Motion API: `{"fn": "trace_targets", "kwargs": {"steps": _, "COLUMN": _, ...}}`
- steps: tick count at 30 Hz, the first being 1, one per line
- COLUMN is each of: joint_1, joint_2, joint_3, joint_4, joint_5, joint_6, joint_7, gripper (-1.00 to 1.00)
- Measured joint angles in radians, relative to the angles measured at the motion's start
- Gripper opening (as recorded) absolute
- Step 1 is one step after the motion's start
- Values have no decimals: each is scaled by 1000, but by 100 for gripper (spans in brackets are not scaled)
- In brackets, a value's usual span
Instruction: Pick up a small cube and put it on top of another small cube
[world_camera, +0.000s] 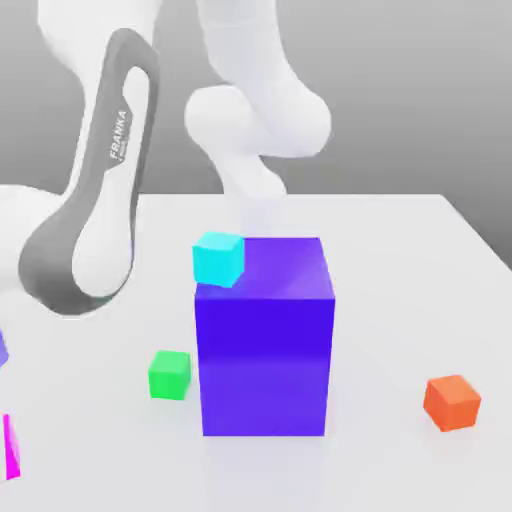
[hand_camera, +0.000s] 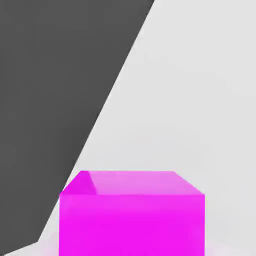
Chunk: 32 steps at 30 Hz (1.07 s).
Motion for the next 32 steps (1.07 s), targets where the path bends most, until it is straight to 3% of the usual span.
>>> {"fn": "trace_targets", "kwargs": {"steps": 9, "joint_1": 49, "joint_2": -300, "joint_3": 30, "joint_4": -330, "joint_5": 14, "joint_6": 44, "joint_7": 184, "gripper": -100}}
{"fn": "trace_targets", "kwargs": {"steps": 19, "joint_1": -59, "joint_2": -598, "joint_3": 124, "joint_4": -705, "joint_5": -180, "joint_6": 115, "joint_7": 528, "gripper": -100}}
{"fn": "trace_targets", "kwargs": {"steps": 24, "joint_1": -105, "joint_2": -505, "joint_3": 149, "joint_4": -734, "joint_5": -240, "joint_6": 233, "joint_7": 588, "gripper": -100}}
{"fn": "trace_targets", "kwargs": {"steps": 29, "joint_1": -105, "joint_2": -341, "joint_3": 154, "joint_4": -730, "joint_5": -239, "joint_6": 393, "joint_7": 588, "gripper": -100}}
{"fn": "trace_targets", "kwargs": {"steps": 30, "joint_1": -104, "joint_2": -322, "joint_3": 154, "joint_4": -729, "joint_5": -232, "joint_6": 412, "joint_7": 583, "gripper": 100}}
{"fn": "trace_targets", "kwargs": {"steps": 32, "joint_1": -101, "joint_2": -322, "joint_3": 154, "joint_4": -729, "joint_5": -232, "joint_6": 412, "joint_7": 583, "gripper": 100}}
